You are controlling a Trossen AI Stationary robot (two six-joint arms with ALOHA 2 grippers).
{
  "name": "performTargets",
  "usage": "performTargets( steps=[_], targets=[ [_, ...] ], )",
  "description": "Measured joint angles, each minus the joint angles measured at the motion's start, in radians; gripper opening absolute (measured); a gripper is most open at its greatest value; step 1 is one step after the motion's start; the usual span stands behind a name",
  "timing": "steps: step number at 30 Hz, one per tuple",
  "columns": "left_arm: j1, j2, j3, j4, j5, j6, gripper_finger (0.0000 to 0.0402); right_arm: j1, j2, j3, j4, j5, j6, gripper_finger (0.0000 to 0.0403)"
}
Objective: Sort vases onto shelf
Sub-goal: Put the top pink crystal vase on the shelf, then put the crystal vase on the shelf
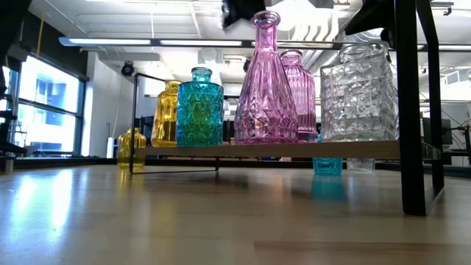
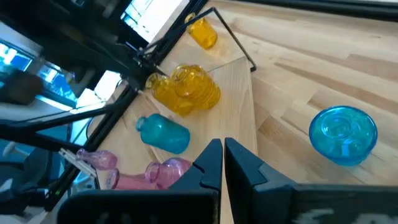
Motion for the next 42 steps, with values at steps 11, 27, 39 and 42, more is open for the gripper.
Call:
performTargets(
  steps=[11, 27, 39, 42],
  targets=[
    [-0.109, -0.364, 0.029, -0.172, -0.058, -0.119, 0.0, 0.0, 0.034, 0.0, -0.004, -0.038, -0.138, 0.0],
    [-0.414, -0.536, 0.028, -0.301, -0.365, -0.367, 0.0, -0.068, 0.482, 0.195, -0.096, -0.228, -0.587, 0.0],
    [-0.442, -0.516, 0.025, -0.403, -0.766, -0.473, 0.0, -0.201, 0.709, 0.429, -0.161, -0.175, -0.806, 0.0],
    [-0.441, -0.509, 0.009, -0.465, -0.875, -0.542, 0.0, -0.223, 0.729, 0.447, -0.183, -0.095, -0.837, 0.0]
  ],
)
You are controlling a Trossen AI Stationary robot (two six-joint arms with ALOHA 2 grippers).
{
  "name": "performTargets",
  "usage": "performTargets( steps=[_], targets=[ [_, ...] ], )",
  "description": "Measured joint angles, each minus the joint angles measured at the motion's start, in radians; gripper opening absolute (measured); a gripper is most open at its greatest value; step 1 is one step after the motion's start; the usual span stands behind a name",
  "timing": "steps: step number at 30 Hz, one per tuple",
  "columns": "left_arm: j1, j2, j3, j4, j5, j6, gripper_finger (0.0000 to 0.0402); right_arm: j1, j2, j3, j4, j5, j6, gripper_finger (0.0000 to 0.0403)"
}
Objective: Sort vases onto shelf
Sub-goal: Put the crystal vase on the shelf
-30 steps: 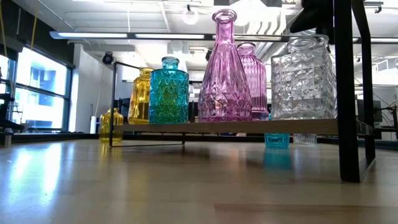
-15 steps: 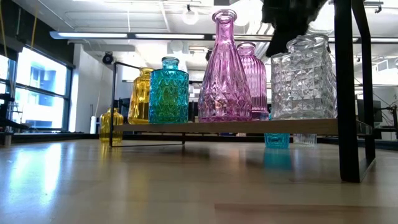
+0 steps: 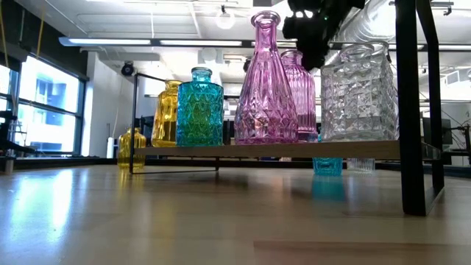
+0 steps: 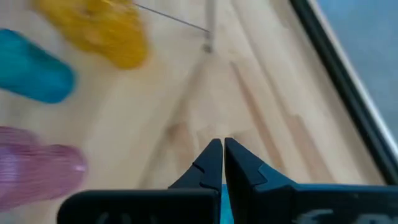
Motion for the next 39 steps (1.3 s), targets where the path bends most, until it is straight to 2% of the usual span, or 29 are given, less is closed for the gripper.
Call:
performTargets(
  steps=[4, 9, 13, 17, 20, 25, 31, 35, 39],
  targets=[
    [0.021, 0.0, -0.035, -0.021, -0.005, 0.059, 0.0, -0.024, 0.005, 0.002, -0.032, 0.091, 0.001, 0.0],
    [0.047, 0.001, -0.065, 0.016, 0.032, 0.311, 0.0, -0.051, 0.005, 0.002, -0.116, 0.14, 0.0, 0.0],
    [0.078, 0.001, -0.09, 0.105, 0.06, 0.478, 0.0, -0.077, 0.005, 0.002, -0.25, 0.244, 0.007, 0.0],
    [0.128, 0.001, -0.124, 0.184, 0.025, 0.399, 0.0, -0.116, 0.005, 0.002, -0.363, 0.269, 0.035, 0.0],
    [0.173, 0.0, -0.149, 0.174, -0.008, 0.284, 0.0, -0.15, 0.004, -0.018, -0.351, 0.241, 0.035, 0.0],
    [0.241, 0.001, -0.192, 0.136, -0.001, 0.152, 0.0, -0.233, 0.004, -0.099, -0.345, 0.223, 0.022, 0.0],
    [0.286, 0.001, -0.224, 0.136, 0.072, 0.132, 0.0, -0.319, 0.004, -0.184, -0.337, 0.064, -0.05, 0.0002],
    [0.307, 0.001, -0.231, 0.137, 0.079, 0.133, 0.0, -0.33, 0.004, -0.194, -0.336, 0.056, -0.137, 0.0021],
    [0.323, 0.0, -0.231, 0.138, 0.083, 0.133, 0.0, -0.33, 0.004, -0.194, -0.337, 0.017, -0.249, 0.006]
  ],
)
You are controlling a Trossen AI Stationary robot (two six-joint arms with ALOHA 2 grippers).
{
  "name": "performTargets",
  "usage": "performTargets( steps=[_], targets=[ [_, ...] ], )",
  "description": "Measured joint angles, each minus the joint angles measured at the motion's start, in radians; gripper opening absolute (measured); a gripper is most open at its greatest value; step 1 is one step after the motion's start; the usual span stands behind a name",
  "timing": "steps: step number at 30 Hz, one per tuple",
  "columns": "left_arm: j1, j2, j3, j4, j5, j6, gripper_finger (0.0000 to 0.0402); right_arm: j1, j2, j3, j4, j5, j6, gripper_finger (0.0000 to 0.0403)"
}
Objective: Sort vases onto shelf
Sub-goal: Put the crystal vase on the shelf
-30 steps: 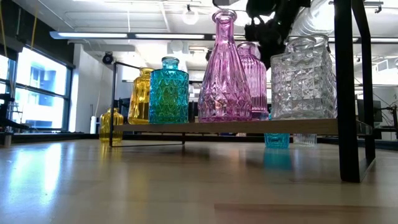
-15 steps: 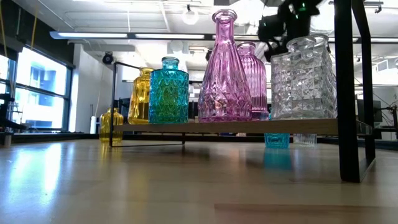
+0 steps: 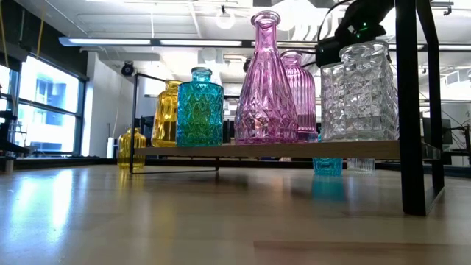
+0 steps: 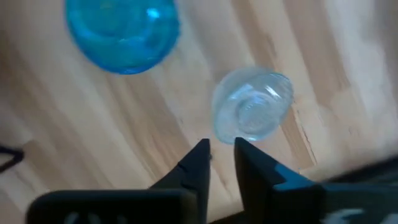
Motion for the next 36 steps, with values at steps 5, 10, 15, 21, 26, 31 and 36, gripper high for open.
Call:
performTargets(
  steps=[5, 10, 15, 21, 26, 31, 36],
  targets=[
    [0.009, 0.0, 0.0, 0.0, 0.026, -0.003, 0.0, 0.0, 0.0, 0.0, 0.005, -0.065, -0.125, 0.0117],
    [0.009, 0.0, 0.0, 0.0, 0.049, -0.008, 0.0, -0.007, 0.0, 0.0, 0.005, -0.066, -0.18, 0.0171],
    [0.008, 0.0, 0.0, 0.001, 0.067, -0.009, 0.0, -0.021, 0.0, 0.0, 0.025, -0.099, -0.2, 0.0213],
    [0.008, 0.0, 0.0, 0.001, 0.067, -0.009, 0.0, -0.026, 0.0, -0.05, 0.052, -0.1, -0.306, 0.0224],
    [0.008, 0.0, 0.0, 0.001, 0.067, -0.008, 0.0, -0.026, 0.0, -0.118, 0.112, -0.037, -0.318, 0.0225],
    [0.008, 0.0, 0.0, 0.001, 0.067, -0.008, 0.0, -0.026, 0.0, -0.171, 0.183, -0.036, -0.307, 0.0225],
    [0.008, 0.0, 0.0, 0.001, 0.064, -0.008, 0.0, -0.026, -0.008, -0.229, 0.241, -0.036, -0.275, 0.0225]
  ],
)
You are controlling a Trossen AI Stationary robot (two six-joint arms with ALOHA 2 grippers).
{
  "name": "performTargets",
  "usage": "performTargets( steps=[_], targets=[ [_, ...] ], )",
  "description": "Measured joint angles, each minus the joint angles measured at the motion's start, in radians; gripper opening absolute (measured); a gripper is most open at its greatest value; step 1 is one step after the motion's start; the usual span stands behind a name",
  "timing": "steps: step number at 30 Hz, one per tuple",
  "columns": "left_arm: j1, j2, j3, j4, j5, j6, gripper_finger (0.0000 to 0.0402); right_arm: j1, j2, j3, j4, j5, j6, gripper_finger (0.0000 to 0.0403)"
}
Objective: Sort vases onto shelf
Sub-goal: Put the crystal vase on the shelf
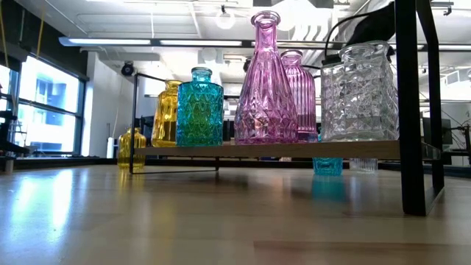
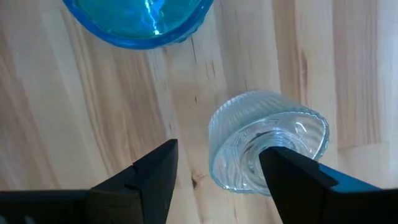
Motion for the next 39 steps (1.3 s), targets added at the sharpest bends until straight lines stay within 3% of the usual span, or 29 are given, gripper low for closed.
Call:
performTargets(
  steps=[4, 7, 16, 24, 31, 39],
  targets=[
    [0.0, 0.0, 0.0, 0.0, 0.0, 0.0, 0.0, 0.0, 0.0, -0.01, 0.002, 0.003, 0.033, 0.0218],
    [0.0, 0.0, 0.0, 0.0, 0.0, 0.0, 0.0, 0.0, -0.003, -0.012, -0.001, 0.007, 0.052, 0.0191],
    [0.0, 0.0, 0.0, 0.01, 0.007, -0.001, 0.0, 0.0, -0.004, -0.011, -0.068, -0.017, 0.08, 0.0016],
    [0.0, 0.0, 0.0, 0.01, 0.009, 0.0, 0.0, 0.036, -0.019, 0.018, -0.283, -0.06, 0.152, 0.0009],
    [0.0, 0.0, 0.0, 0.009, 0.009, 0.009, 0.0, 0.17, -0.146, 0.065, -0.406, -0.11, 0.273, 0.0008],
    [0.0, 0.0, 0.001, 0.009, 0.004, 0.027, 0.0, 0.384, -0.281, 0.069, -0.424, -0.195, 0.486, 0.0005]
  ],
)
